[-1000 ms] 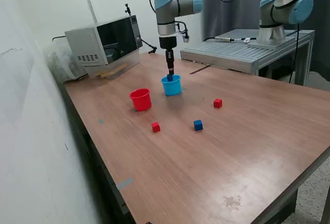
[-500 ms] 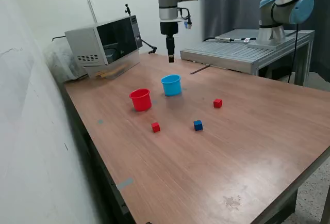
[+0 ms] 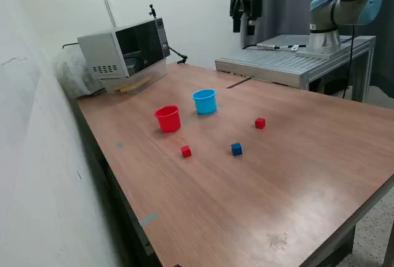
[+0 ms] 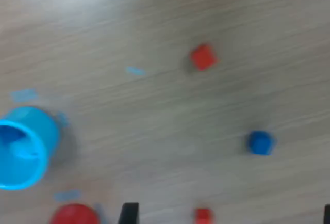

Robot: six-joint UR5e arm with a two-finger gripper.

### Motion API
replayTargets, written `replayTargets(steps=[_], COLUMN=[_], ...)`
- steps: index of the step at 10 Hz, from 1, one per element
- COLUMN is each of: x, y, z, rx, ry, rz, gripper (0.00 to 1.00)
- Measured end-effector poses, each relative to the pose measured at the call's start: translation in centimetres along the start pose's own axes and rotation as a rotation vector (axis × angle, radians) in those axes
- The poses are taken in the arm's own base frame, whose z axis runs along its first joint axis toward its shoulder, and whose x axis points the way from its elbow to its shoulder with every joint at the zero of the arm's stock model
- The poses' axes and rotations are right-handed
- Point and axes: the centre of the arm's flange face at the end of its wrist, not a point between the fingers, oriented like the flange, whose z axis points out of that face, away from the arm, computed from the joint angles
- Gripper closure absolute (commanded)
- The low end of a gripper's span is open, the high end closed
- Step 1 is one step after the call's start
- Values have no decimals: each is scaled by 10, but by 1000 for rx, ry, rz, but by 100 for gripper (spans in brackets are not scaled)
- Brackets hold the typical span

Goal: Place red objects in the red bin, and blue objects in the blue bin.

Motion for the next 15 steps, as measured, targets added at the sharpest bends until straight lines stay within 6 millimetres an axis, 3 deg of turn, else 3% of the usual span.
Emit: replayTargets(steps=[2, 4, 6, 8, 11, 13, 15], x=[48, 75, 96, 113, 133, 134, 134], y=[-8, 9, 36, 56, 53, 46, 44], z=[-15, 3, 49, 111, 218, 258, 279], rx=[-17, -13, 3, 16, 76, 104, 115], ry=[27, 31, 24, 12, -37, -65, -78], rz=[9, 72, 124, 149, 136, 131, 130], gripper=[0, 0, 0, 0, 0, 0, 0])
